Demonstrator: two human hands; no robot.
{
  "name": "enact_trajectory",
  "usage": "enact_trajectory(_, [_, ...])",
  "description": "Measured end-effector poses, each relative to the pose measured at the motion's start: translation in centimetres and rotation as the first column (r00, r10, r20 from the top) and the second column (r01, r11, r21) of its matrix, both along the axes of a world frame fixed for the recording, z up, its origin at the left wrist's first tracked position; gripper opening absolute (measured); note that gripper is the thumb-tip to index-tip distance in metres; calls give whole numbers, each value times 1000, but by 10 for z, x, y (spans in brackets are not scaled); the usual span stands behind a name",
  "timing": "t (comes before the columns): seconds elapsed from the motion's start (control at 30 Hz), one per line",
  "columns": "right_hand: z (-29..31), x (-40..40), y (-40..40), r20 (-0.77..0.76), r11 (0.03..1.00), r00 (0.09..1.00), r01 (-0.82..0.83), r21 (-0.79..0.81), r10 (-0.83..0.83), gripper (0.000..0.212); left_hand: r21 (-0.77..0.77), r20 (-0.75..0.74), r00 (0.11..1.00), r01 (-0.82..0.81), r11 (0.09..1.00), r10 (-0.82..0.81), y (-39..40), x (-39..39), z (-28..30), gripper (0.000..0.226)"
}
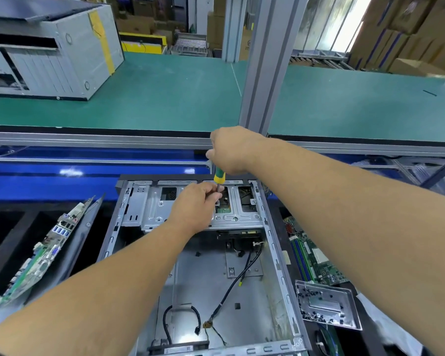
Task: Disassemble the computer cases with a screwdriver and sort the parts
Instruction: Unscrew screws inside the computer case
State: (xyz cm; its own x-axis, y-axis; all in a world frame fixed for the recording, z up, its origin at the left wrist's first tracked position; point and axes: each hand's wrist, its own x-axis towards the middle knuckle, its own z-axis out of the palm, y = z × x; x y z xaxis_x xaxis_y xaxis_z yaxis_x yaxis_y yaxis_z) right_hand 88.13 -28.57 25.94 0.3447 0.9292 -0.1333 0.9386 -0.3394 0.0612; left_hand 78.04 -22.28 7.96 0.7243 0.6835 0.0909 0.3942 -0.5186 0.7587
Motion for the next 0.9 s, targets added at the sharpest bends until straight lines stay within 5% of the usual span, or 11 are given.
enact_trajectory(0.23, [4, 8, -4, -231, 998, 971, -66, -5, 63, 4, 63, -19, 998, -56, 996, 57, -4, 1, 0, 13])
enact_trajectory(0.33, [6, 8, -4, -304, 995, 949, -97, -23, 86, 25, 90, -29, 996, -84, 992, 87, -6, 4, 4, 13])
enact_trajectory(0.47, [2, 9, -4, -354, 998, 934, -46, 38, 56, 14, 81, -39, 995, -90, 993, 93, -9, 9, 5, 6])
enact_trajectory(0.57, [-8, 3, 0, -220, 993, 974, 74, 92, -52, 50, 53, -5, 993, -114, 992, 114, -10, 10, 5, 11])
enact_trajectory(0.67, [-18, -4, 6, 21, 964, 980, 189, 186, -196, 58, 58, -13, 990, -142, 988, 143, -10, 11, 4, 26])
enact_trajectory(0.83, [-20, -1, 6, 39, 985, 999, 16, 170, -23, 8, 61, -18, 983, -184, 981, 185, -10, 11, 5, 27])
enact_trajectory(0.9, [-11, 3, 3, -63, 995, 997, -47, 87, 52, 11, 54, -1, 983, -182, 982, 182, -10, 10, 5, 24])
